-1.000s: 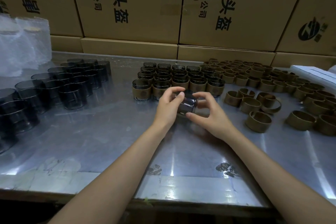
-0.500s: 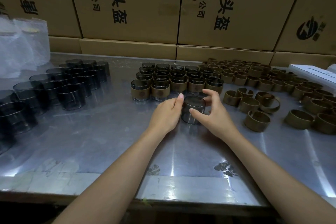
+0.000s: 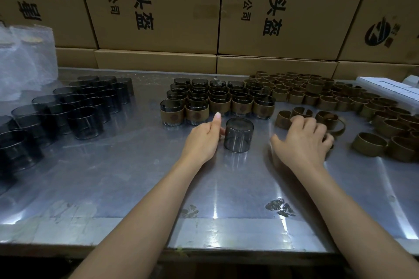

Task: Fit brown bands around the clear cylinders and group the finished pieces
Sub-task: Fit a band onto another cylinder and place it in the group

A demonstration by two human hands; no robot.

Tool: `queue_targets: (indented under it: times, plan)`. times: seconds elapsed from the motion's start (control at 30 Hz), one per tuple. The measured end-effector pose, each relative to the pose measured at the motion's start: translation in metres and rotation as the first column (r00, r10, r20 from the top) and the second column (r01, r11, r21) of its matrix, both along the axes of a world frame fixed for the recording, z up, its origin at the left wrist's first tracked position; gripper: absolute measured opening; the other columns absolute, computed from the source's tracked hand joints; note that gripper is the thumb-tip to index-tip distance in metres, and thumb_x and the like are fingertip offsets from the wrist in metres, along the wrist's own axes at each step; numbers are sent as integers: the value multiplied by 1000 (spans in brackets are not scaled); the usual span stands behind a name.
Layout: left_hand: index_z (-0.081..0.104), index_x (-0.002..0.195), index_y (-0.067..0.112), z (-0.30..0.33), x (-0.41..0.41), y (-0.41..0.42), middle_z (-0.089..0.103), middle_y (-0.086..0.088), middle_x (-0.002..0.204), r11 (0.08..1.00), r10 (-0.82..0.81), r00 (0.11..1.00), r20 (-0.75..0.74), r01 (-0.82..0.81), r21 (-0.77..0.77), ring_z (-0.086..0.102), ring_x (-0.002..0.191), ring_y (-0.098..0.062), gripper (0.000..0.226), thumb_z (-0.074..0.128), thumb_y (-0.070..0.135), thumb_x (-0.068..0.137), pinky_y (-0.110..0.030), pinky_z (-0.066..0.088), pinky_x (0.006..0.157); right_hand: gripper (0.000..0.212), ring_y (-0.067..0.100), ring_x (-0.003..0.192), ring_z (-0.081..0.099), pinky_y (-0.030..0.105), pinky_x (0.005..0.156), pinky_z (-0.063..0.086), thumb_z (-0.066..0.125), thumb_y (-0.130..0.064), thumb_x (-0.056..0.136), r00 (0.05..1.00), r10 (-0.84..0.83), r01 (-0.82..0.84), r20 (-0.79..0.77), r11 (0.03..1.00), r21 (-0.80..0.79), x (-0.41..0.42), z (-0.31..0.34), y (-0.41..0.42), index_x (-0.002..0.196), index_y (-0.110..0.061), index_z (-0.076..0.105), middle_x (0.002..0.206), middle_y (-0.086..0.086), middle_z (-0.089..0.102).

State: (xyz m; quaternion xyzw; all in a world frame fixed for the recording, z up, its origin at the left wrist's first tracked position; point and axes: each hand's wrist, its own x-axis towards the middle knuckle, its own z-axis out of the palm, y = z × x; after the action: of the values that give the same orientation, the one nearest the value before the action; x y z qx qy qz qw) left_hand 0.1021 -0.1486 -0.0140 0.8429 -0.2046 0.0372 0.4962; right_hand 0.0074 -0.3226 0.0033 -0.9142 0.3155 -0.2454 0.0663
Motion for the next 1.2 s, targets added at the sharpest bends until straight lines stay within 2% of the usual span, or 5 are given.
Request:
queue_targets:
  times: [0.4, 0.57, 0.7, 0.93, 1.2]
  plan:
    - [72, 91, 17, 1, 0, -1, 71, 1, 93, 1000, 2, 1000, 6, -2, 25, 63, 97, -16, 64, 18, 51, 101, -35, 46, 94, 34, 19, 120, 43, 28, 92, 37, 61, -24, 89, 859, 386, -428, 337, 902, 56, 5, 6, 15, 122, -17, 53, 119, -1, 53]
    - [71, 91, 19, 2, 0, -1, 69, 4, 89, 998, -7, 1000, 15, 7, 55, 63, 95, -13, 64, 16, 51, 101, -30, 44, 89, 70, 33, 130, 30, 42, 102, 35, 67, -43, 83, 976, 208, -187, -66, 952, 242, 3, 1, 6, 138, -14, 33, 139, 12, 35]
    - [68, 89, 20, 2, -2, 0, 67, 6, 88, 999, -11, 1000, 22, 10, 31, 61, 93, -11, 59, 19, 52, 100, -29, 43, 85, 51, 28, 115, 50, 40, 89, 44, 67, -34, 84, 967, 251, -253, 45, 919, 303, 5, -1, 0, 125, -14, 43, 126, 9, 54]
    - [56, 120, 23, 13, -14, 2, 55, 12, 109, 990, -67, 913, 401, 110, -84, 51, 101, 0, 33, 52, 38, 90, -21, 44, 85, 53, 5, 93, 55, 23, 77, 44, 69, -57, 74, 774, 330, -530, 540, 804, 270, 2, 9, 13, 118, -30, 56, 103, -13, 58]
    - [55, 130, 14, 17, -35, -7, 60, 1, 120, 973, -217, 696, 685, 213, 92, 56, 108, -16, 50, 62, 16, 80, -34, 48, 87, 64, 0, 96, 62, 23, 72, 49, 66, -66, 65, 643, 529, -704, 553, 693, 156, -3, 13, 23, 116, -31, 50, 100, -15, 65]
